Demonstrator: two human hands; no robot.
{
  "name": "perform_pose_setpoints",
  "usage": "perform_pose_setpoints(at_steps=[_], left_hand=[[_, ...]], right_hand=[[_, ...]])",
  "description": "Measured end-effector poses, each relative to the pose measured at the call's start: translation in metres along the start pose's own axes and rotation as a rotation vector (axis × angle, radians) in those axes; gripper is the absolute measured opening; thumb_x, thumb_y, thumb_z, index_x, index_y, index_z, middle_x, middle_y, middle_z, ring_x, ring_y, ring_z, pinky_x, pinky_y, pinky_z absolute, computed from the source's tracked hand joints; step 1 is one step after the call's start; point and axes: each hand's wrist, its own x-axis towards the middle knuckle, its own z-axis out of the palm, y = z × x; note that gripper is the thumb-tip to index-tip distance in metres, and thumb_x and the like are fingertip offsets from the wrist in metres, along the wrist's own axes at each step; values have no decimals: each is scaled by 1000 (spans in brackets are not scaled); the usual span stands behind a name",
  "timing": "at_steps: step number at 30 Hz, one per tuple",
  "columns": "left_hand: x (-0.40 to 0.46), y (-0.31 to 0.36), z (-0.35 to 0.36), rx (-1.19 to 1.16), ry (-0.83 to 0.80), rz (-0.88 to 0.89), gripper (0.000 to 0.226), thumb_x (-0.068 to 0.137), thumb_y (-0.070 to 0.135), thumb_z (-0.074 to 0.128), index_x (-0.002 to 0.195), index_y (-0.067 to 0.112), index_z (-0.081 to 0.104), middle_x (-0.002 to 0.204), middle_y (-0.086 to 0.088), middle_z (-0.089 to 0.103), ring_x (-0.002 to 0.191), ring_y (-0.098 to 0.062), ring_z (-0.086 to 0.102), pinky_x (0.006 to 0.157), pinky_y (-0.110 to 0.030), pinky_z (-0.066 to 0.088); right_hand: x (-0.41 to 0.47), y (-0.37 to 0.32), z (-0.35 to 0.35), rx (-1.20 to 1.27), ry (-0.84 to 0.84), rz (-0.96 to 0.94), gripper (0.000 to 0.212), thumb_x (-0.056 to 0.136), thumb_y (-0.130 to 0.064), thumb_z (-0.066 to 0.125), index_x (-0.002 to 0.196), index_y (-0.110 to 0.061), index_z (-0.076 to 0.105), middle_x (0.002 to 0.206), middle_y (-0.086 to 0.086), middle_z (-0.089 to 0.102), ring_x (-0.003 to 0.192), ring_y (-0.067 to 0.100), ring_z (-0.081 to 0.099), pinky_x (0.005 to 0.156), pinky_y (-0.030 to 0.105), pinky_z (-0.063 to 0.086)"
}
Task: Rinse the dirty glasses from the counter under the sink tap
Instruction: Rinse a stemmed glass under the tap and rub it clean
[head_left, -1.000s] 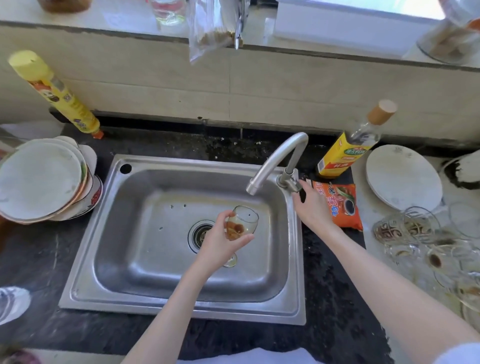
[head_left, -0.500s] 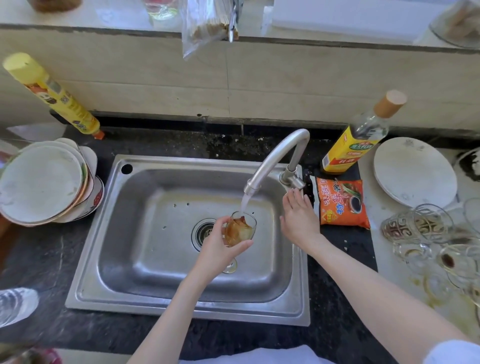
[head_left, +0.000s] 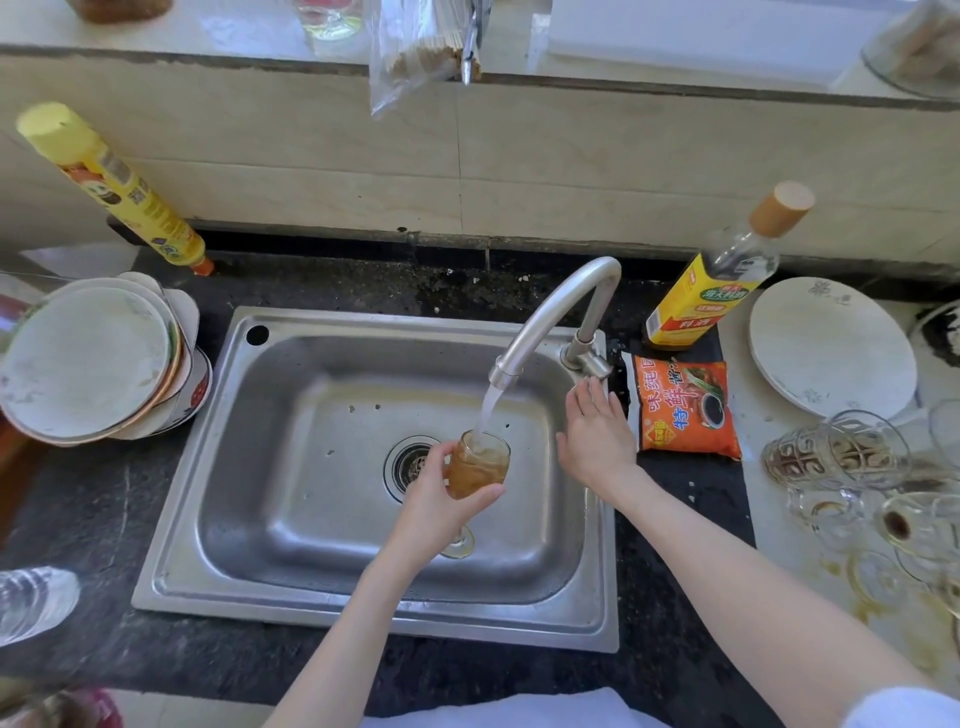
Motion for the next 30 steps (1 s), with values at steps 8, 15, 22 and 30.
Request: perform_pose_setpoints(at_steps=[8, 15, 22, 30], left_hand=[[-4, 5, -1, -16, 0, -52, 65, 74, 35, 76, 127, 26, 40, 115, 5, 55, 107, -15, 56, 98, -38, 44], [-4, 7, -2, -206, -65, -203, 60, 75, 34, 76, 123, 14, 45, 99, -3, 65, 83, -19, 66, 80, -39, 57], [-9, 11, -1, -410, -233, -469, 51, 80, 41, 68, 112, 5, 53, 87, -15, 69, 76, -29, 70, 72, -37, 59], [-3, 10, -6, -452, -177, -316, 54, 77, 32, 73, 121, 7, 51, 98, -12, 70, 85, -22, 70, 69, -32, 58]], right_hand=[[-5, 4, 0, 111, 15, -22, 59, 98, -34, 37, 147, -4, 21, 158, 11, 8, 146, 25, -3, 118, 42, 3], [-40, -20, -2, 957, -184, 118, 36, 99, -27, 42, 128, -9, 55, 122, 6, 61, 111, 20, 57, 96, 30, 41], [-57, -36, -10, 1225, -479, 181, 31, 97, -30, 48, 112, -7, 62, 88, 4, 67, 67, 12, 63, 62, 19, 52], [-60, -38, -15, 1510, -443, 174, 26, 94, -20, 57, 116, -7, 59, 104, 10, 67, 81, 21, 68, 73, 26, 57]])
